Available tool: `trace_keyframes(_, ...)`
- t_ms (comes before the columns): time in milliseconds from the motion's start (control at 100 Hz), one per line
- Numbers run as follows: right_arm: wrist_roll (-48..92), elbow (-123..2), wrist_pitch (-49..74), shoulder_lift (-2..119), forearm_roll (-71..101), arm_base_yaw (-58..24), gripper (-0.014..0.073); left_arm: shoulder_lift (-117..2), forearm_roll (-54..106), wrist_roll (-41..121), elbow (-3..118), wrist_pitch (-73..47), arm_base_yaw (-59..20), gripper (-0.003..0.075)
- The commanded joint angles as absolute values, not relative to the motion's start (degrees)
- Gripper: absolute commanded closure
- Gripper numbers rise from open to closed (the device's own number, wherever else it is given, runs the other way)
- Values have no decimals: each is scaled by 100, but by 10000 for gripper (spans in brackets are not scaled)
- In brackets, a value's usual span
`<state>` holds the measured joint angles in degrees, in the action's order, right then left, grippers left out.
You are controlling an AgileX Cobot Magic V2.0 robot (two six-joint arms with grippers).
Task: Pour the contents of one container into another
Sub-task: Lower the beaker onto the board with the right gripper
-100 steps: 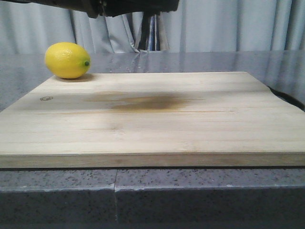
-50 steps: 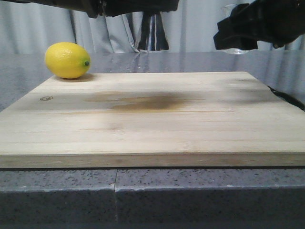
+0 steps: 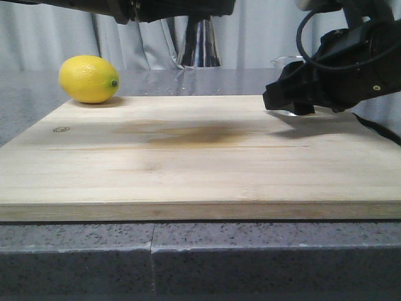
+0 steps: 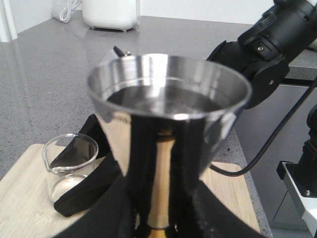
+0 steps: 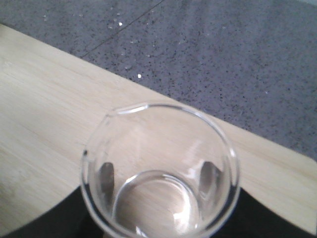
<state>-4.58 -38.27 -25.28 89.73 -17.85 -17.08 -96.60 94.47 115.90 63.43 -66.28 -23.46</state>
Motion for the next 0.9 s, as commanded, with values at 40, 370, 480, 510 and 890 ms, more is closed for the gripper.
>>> trace_keyframes(40,-449,-3949,-3044,8844,-1755,-1583,389,-9359,9875,11570,6512,-6908,-2331,739)
trace_keyframes(370,-438,-4248,-2901,8878,-1893,-1437,389,-9359,9875,11570,6512,-6898,-2331,739)
trace_keyframes(480,-438,-4245,-2767,8878,-1903,-1439,389,-9359,9875,11570,6512,-6898,-2331,739)
trace_keyframes(510,-438,-4245,-2700,8878,-1903,-1439,389,-9359,9875,11570,6512,-6898,-2331,739)
trace_keyframes(890,-438,-4245,-2504,8878,-1950,-1552,389,-9359,9875,11570,6512,-6867,-2331,739)
